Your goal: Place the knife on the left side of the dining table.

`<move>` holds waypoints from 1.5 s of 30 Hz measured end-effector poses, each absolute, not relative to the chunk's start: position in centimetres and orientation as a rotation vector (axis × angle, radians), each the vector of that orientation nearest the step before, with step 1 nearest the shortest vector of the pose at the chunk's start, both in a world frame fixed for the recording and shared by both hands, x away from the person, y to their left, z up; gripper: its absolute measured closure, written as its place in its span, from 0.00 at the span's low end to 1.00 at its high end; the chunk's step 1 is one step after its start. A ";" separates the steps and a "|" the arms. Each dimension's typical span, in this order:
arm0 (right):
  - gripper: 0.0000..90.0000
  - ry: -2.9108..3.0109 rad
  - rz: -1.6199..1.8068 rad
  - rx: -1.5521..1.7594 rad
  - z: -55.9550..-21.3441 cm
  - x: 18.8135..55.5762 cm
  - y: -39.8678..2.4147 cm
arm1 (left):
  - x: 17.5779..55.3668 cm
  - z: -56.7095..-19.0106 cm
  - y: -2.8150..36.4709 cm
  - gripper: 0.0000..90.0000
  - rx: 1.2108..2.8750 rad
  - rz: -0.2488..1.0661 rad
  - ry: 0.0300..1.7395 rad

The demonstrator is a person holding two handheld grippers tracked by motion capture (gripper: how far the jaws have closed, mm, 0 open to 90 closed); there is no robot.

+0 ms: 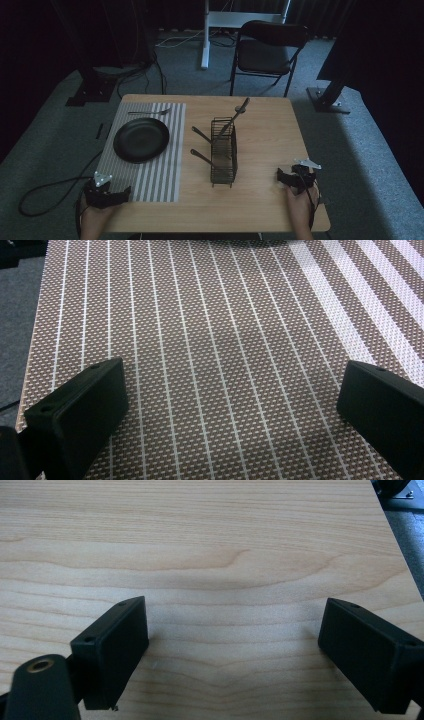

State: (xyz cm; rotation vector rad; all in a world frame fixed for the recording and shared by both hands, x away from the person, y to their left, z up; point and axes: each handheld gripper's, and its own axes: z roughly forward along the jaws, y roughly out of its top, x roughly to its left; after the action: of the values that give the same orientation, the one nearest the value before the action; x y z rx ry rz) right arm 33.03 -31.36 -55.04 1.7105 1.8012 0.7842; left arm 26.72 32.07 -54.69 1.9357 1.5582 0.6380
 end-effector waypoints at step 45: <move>0.13 1.801 0.783 1.711 -55.0 33.0 -31.4 | 27.1 -53.3 30.6 0.01 2.020 0.617 1.466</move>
State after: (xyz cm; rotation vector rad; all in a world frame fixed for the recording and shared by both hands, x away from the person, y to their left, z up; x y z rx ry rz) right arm 33.03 -31.36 -55.04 1.7112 1.8007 0.7834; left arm 27.10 30.59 -53.28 2.0202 1.4657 0.6170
